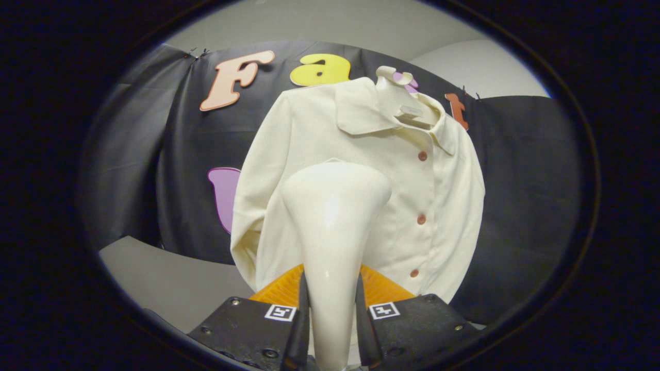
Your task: Iron the clothes twice with a garment steamer, once on the left side and once on the right side.
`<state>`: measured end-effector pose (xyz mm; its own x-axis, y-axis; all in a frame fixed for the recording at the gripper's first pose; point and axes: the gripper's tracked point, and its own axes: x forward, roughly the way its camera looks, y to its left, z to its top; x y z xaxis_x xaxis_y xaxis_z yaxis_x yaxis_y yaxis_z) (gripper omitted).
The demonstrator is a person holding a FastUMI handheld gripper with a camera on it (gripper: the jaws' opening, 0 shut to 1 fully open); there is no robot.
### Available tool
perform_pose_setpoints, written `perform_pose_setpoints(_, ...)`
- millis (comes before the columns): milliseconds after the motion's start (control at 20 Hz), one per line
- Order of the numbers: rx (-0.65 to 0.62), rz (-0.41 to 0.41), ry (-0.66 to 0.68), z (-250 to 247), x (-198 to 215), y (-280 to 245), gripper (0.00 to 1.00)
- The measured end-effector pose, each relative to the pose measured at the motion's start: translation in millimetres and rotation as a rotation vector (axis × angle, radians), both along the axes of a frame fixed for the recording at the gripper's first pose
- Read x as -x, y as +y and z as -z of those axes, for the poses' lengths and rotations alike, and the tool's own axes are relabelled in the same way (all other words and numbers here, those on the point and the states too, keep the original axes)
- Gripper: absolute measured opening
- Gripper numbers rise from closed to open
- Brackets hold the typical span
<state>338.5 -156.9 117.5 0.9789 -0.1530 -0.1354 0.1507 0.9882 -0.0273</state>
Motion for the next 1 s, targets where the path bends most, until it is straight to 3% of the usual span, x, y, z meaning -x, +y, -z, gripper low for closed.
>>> perform_pose_setpoints(550, 0.005, 0.025, 0.052, 84, 24, 5, 0.37)
perform_pose_setpoints(1000, -0.005, -0.034, 0.066, 187, 32, 23, 0.38)
